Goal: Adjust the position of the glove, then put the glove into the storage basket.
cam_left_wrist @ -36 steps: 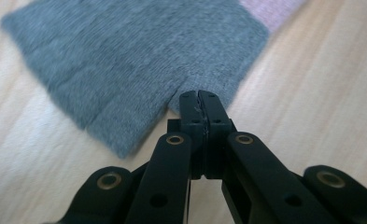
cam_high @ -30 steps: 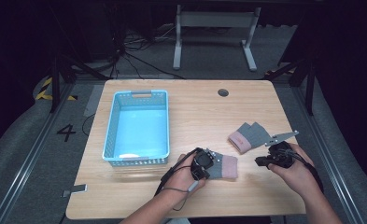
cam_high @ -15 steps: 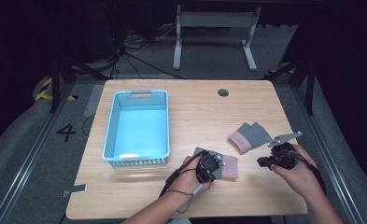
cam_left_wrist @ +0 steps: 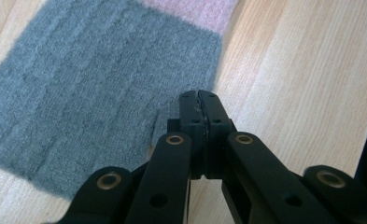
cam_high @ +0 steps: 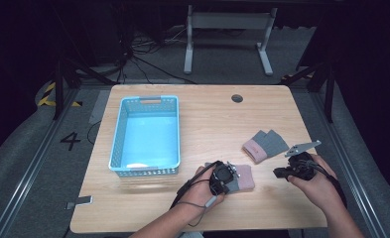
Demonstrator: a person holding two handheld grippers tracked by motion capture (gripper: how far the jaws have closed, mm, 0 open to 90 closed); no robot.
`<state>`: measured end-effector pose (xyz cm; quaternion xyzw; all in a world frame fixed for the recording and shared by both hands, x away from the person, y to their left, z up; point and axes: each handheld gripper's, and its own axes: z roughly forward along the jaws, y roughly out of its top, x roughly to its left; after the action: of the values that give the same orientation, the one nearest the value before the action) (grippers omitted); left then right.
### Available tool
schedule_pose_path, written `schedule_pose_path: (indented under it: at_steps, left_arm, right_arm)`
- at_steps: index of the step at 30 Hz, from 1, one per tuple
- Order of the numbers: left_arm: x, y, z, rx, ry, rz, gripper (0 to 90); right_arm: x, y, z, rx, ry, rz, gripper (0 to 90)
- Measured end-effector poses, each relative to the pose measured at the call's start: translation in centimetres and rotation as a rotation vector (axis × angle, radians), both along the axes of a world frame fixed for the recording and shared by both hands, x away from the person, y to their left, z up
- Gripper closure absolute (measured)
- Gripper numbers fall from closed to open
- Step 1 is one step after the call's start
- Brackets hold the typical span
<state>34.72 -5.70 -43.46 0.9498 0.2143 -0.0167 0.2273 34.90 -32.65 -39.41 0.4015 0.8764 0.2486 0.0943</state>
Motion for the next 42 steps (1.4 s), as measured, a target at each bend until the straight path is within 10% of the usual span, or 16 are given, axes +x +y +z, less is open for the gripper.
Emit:
schedule_pose_path:
  at_steps: [19,42]
  left_arm:
    - [0.2,4.8,5.3,-0.112,0.027,0.047,71.4]
    - [0.6,8.6,5.5,-0.104,0.080,0.135,61.2]
  right_arm:
    - [0.9,-0.8,0.6,0.047,-0.044,-0.004,90.0]
    - [7.5,3.1,-0.1,0.078,0.002,0.007,90.0]
